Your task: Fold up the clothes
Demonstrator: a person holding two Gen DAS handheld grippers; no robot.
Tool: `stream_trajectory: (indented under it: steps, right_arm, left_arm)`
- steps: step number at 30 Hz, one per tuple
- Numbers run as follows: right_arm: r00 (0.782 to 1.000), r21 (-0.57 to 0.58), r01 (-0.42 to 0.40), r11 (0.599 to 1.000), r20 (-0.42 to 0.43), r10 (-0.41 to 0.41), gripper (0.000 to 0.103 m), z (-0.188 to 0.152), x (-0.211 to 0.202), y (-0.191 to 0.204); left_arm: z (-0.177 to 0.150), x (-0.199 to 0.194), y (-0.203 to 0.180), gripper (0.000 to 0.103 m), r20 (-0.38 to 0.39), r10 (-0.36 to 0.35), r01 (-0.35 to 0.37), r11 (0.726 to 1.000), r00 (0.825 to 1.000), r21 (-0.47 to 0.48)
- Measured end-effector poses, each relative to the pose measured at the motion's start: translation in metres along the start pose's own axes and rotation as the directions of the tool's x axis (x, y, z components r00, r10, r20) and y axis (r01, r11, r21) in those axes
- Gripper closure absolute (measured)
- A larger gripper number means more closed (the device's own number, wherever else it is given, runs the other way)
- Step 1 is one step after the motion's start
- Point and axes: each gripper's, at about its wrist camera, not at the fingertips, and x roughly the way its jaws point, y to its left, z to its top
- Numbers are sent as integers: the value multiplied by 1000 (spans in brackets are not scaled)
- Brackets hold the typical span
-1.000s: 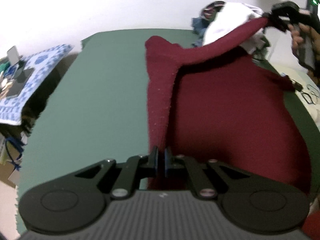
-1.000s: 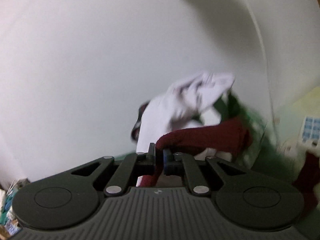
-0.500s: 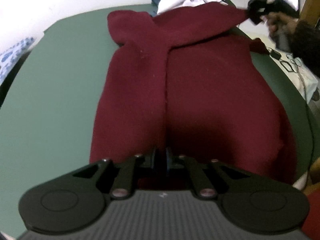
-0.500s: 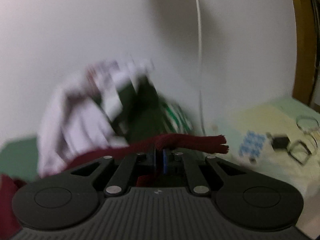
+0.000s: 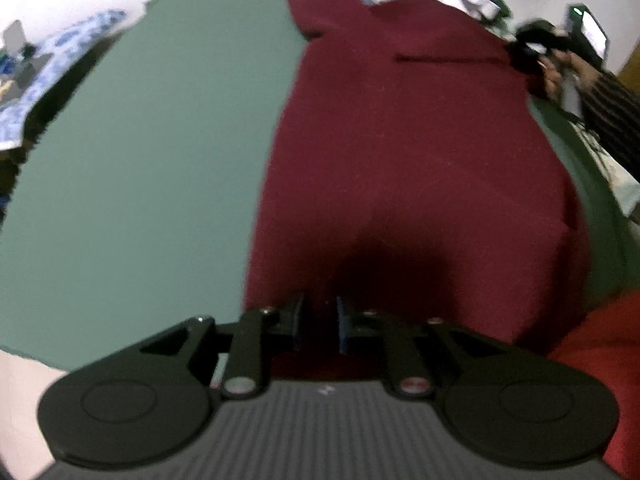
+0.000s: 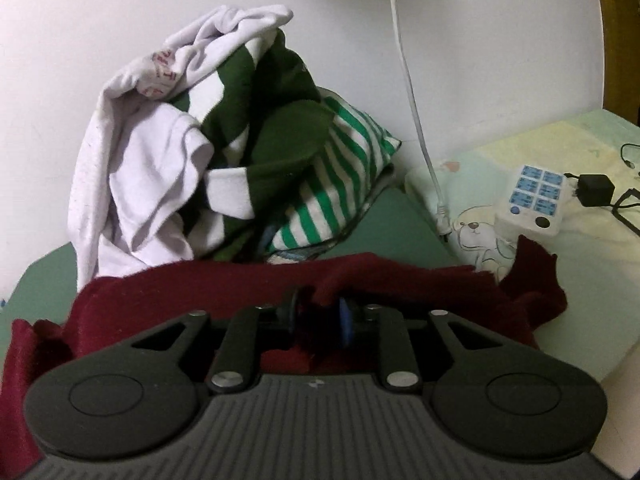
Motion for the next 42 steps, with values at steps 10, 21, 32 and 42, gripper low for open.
stream_trajectory:
  steps: [10,21,32,42]
  right_arm:
    - [997,-130,22,991,73,-13,99,5,-11,21]
    - [981,-87,-38,996,188,54,99,29,-46,27]
    - [964,-34,46,998,265,-35,99,36,-84,37]
    - [962,-83,192,978,213,-170,99,-5,-73,55]
  left_arm:
    - [4,-6,-23,95,-90,-83,91,991,993,99]
    - [107,-31,4,93,82,-130,97,942,988,321]
    - [247,113,18,99,131,-209,158,934,969,321]
    - [352,194,36,98,106,-187,141,929,977,341]
